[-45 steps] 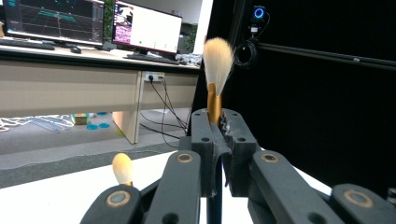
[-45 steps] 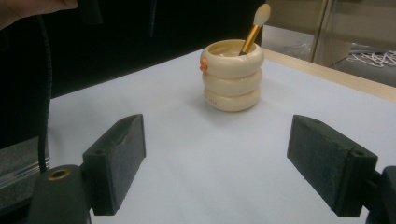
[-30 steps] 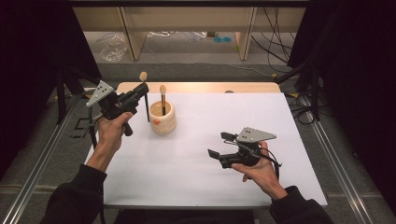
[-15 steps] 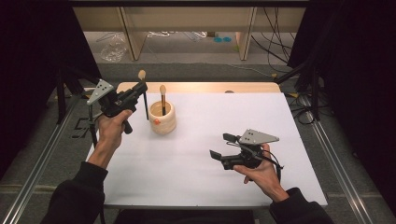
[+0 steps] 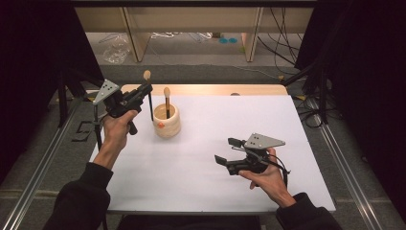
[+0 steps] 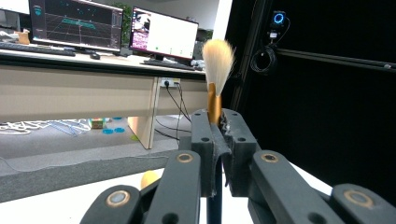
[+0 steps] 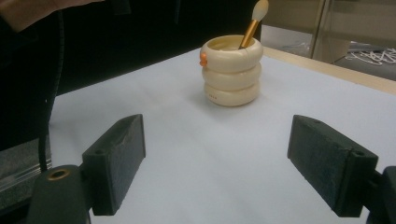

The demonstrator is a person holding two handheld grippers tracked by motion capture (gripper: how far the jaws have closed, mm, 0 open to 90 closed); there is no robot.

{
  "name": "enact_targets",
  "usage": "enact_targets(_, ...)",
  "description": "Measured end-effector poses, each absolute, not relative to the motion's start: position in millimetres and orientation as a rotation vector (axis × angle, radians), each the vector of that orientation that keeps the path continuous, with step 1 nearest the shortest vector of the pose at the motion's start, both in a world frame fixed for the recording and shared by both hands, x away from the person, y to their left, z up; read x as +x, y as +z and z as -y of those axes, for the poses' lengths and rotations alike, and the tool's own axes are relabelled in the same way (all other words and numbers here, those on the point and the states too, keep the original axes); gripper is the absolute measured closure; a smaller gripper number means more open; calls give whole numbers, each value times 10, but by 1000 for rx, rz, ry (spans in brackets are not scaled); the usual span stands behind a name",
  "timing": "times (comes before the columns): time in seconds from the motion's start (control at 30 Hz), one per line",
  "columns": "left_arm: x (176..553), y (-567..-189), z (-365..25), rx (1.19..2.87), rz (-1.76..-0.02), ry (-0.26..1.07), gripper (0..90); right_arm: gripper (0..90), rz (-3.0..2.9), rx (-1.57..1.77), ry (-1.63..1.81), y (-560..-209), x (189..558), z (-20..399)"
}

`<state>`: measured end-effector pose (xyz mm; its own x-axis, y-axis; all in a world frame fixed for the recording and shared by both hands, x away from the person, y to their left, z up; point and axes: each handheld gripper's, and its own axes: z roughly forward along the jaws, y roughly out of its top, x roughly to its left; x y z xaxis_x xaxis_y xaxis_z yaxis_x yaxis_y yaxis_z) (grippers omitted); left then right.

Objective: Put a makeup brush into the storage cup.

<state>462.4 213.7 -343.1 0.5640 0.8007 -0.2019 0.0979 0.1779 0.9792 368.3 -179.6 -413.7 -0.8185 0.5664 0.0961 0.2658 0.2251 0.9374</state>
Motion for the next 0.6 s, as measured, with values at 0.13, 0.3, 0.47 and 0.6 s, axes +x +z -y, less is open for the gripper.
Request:
enact_targets(0.13, 4659, -3409, -2116, 1327, -844, 621, 845, 203, -2235, 779, 1626, -4136, 3683, 1797)
enact_targets(0.3, 4682, -3395, -2090, 1328, -842, 617, 845, 203, -2232, 780, 1640, -4143, 3688, 1792)
enact_targets(0.47, 4735, -3408, -2085, 1325, -846, 627, 845, 204, -2243, 783, 1627, -4139, 3683, 1798)
enact_targets(0.6, 4782, -3433, -2093, 1318, -854, 636, 845, 205, -2248, 789, 1630, -4136, 3681, 1799)
